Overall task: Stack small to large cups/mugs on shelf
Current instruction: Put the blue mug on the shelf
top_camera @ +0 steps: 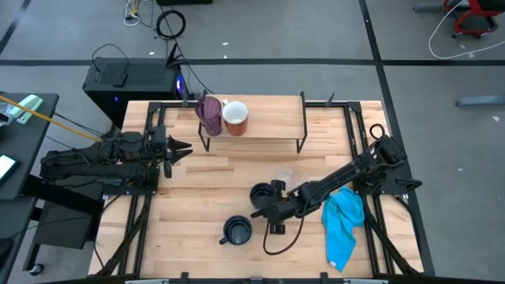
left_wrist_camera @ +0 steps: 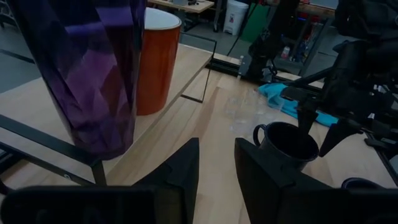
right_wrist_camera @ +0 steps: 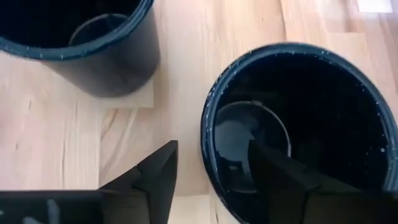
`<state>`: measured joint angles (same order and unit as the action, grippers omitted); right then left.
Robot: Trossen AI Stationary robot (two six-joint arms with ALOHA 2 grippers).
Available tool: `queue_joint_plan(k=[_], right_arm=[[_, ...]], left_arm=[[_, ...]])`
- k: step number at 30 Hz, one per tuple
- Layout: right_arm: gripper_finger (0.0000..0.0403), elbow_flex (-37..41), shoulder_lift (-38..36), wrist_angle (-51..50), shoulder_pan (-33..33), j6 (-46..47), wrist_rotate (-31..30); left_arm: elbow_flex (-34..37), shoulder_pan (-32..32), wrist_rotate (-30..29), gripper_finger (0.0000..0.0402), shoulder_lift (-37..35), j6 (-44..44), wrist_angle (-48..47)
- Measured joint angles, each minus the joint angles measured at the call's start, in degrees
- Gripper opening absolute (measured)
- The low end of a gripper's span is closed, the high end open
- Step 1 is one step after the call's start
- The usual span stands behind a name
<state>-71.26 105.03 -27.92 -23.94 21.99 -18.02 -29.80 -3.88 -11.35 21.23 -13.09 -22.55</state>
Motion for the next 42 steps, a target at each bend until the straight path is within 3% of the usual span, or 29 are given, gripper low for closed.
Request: queue_joint_plan(k=[20, 26, 34, 42], right_arm=[[0.0022, -0.04, 0.0, -1.26, 0.55, -9.94, 2.07], [0.0024, -1.46, 0.0, -3.08, 1.37, -11.38, 4.37], [0.0017, -9.28, -1.05, -9.39, 1.95, -15.8, 5.09], [0.0017, -16.77, -1.33, -17.44, 3.59, -31.25, 2.81]], left_arm=[[0.0, 0.0, 0.0, 0.011, 0.0, -0.05, -0.04], [0.0, 0.0, 0.0, 0.011, 0.0, -0.14, -0.04], [0.02, 0.0, 0.0, 0.011, -0.02, -0.12, -0.09], [0.02, -0.01, 0.0, 0.011, -0.02, -0.23, -0.42]])
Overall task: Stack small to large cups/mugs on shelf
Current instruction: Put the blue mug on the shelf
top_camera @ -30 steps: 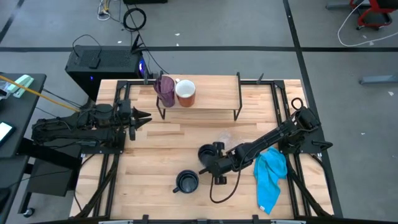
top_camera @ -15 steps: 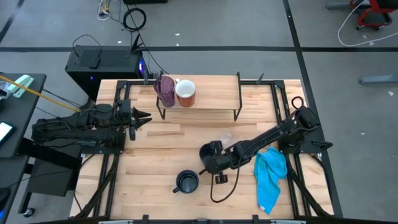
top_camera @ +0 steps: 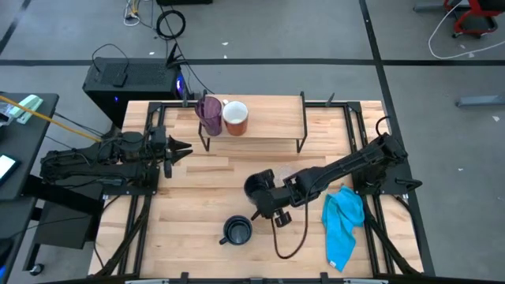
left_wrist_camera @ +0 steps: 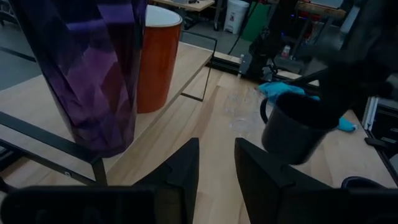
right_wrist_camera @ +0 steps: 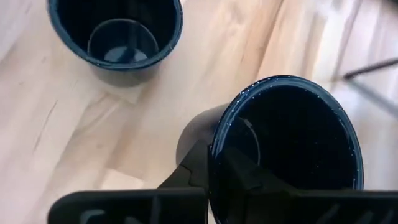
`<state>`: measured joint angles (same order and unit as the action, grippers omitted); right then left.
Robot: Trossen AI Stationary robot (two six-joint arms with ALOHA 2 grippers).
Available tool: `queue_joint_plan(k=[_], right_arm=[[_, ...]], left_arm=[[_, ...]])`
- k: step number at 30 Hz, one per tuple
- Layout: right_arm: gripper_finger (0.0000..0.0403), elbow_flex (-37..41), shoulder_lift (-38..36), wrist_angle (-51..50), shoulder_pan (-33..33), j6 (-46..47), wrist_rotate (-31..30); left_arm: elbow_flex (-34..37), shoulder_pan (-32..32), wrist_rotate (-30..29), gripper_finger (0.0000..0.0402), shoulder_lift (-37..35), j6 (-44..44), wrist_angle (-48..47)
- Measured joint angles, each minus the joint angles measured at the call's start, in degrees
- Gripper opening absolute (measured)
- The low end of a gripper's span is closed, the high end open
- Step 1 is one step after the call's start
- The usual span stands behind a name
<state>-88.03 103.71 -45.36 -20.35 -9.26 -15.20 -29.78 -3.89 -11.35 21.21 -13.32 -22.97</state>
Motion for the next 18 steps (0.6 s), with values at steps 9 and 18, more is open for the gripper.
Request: queue_joint_plan(k=[9, 18], right_arm=[[0.0017, -4.48, -3.67, -8.59, 3.81, -18.33, -2.81], [0.0017, -4.54, -10.96, -13.98, 11.41, -36.83, -2.98]], left_arm=[[0.0, -0.01, 0.0, 0.011, 0.0, 0.09, -0.27], [0.0, 0.0, 0.0, 0.011, 0.0, 0.06, -0.46]])
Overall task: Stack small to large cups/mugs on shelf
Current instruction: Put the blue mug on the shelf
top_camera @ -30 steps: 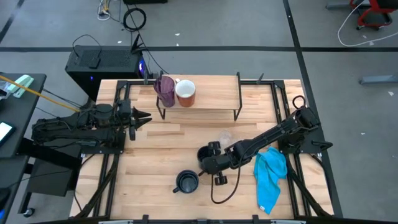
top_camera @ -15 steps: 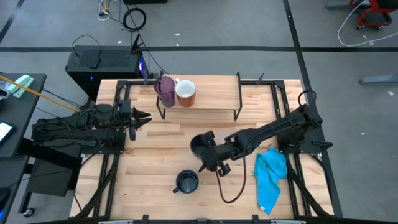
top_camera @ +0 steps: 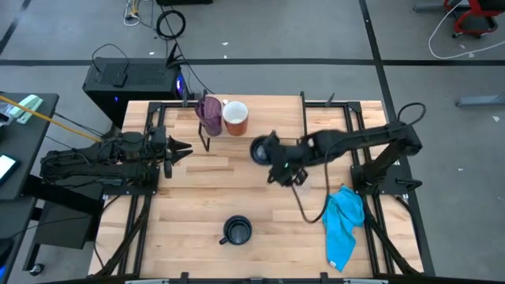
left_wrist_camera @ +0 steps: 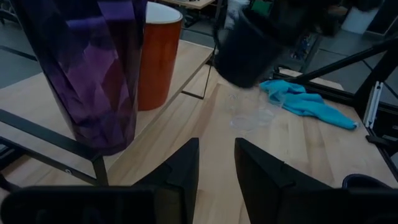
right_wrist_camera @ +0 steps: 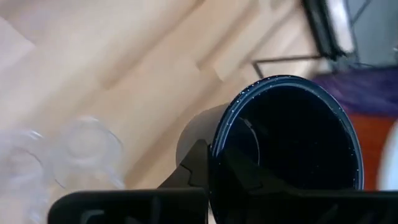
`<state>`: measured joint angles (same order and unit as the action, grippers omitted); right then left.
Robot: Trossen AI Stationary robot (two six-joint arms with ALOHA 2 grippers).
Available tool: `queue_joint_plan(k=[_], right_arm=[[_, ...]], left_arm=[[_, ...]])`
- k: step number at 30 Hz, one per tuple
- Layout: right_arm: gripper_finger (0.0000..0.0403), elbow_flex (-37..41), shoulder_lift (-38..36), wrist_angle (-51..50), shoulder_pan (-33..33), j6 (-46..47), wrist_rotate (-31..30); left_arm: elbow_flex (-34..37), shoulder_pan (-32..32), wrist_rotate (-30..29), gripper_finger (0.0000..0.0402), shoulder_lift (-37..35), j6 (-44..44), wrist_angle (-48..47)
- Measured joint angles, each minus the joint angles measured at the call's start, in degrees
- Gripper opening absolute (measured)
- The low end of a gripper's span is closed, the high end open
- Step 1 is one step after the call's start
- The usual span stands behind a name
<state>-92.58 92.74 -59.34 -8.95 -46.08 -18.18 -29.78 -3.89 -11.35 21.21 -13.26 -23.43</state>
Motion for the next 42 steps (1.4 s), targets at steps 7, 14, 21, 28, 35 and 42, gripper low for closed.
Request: queue_joint_plan(k=[7, 14, 21, 28, 35, 42], right_arm=[[0.0017, 0.0, -3.49, 0.47, 7.99, -6.93, 1.39], [0.0017, 0.02, -1.31, 1.22, 14.23, -14.18, 6.04], [0.0017, 0.02, -0.82, 1.2, 19.85, -18.16, 12.86], [0.0017, 0.04, -0.79, 1.15, 23.7, -23.37, 17.59], [0.0018, 0.04, -0.61, 1.19, 26.54, -26.87, 21.62], [0.0018, 0.07, -0.61, 2.03, 28.23, -29.44, 25.86]], left_arm=[[0.0, 0.01, 0.0, 0.011, 0.0, 0.01, 0.05], [0.0, 0.0, 0.0, 0.011, 0.0, 0.36, 0.12], [0.0, -0.01, 0.0, 0.011, 0.01, 0.56, 0.38], [0.0, -0.01, -0.01, 0.011, 0.01, 5.15, 2.82], [0.0, -0.01, -0.02, 0.011, 0.0, 10.73, 4.1], [0.0, -0.01, 0.0, 0.011, 0.0, 12.42, 4.14]])
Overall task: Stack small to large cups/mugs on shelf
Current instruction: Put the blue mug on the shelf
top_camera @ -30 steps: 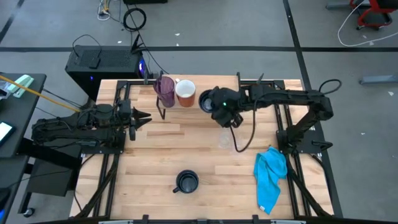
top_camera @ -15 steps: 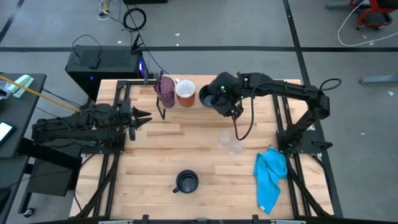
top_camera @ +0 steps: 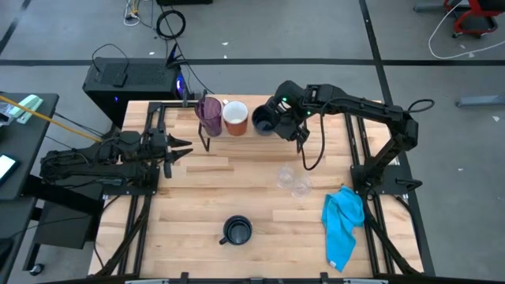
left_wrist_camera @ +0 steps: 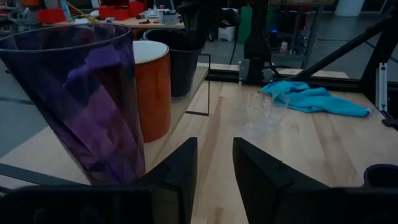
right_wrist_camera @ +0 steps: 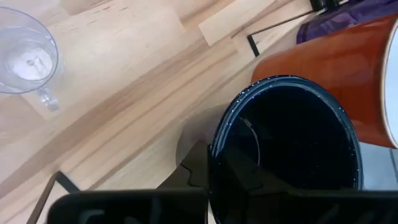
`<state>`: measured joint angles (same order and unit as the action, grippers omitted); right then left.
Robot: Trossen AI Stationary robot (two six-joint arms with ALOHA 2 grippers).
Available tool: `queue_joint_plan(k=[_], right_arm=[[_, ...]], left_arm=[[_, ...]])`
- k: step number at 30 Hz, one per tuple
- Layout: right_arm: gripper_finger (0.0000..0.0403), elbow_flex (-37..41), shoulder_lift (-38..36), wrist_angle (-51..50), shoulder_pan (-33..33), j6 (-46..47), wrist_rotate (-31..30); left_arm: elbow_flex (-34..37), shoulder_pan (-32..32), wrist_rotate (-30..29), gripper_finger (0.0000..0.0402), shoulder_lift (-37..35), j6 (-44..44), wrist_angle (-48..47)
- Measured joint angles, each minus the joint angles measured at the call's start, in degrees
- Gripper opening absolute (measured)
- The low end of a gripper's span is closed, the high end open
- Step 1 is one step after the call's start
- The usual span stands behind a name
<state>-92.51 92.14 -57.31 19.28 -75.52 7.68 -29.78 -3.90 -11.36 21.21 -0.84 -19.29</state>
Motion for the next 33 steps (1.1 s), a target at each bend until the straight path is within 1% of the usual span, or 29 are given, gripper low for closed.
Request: queue_joint_plan(k=[6, 17, 20, 29, 33], right_arm=[[0.0019, 0.84, 0.0, 0.33, 0.86, -0.79, 1.74], [0.0022, 2.08, 0.0, 1.19, 0.97, -0.08, 1.84], [0.0033, 2.1, 0.01, 1.19, 1.19, 0.93, 1.82], [0.0083, 2.1, 0.0, 1.64, 2.13, 2.03, 1.35], [0.0097, 2.1, 0.0, 2.14, 2.09, 1.94, -0.41]], left_arm=[[0.0, 0.0, 0.0, 0.011, 0.01, -0.02, 0.25], [0.0, 0.01, 0.0, 0.011, 0.01, -0.31, 0.22], [0.0, 0.0, 0.0, 0.011, 0.0, -0.39, 0.22], [0.0, 0.02, 0.0, 0.011, 0.0, -0.44, 0.22], [0.0, 0.0, 0.0, 0.011, 0.0, -0.44, 0.22]])
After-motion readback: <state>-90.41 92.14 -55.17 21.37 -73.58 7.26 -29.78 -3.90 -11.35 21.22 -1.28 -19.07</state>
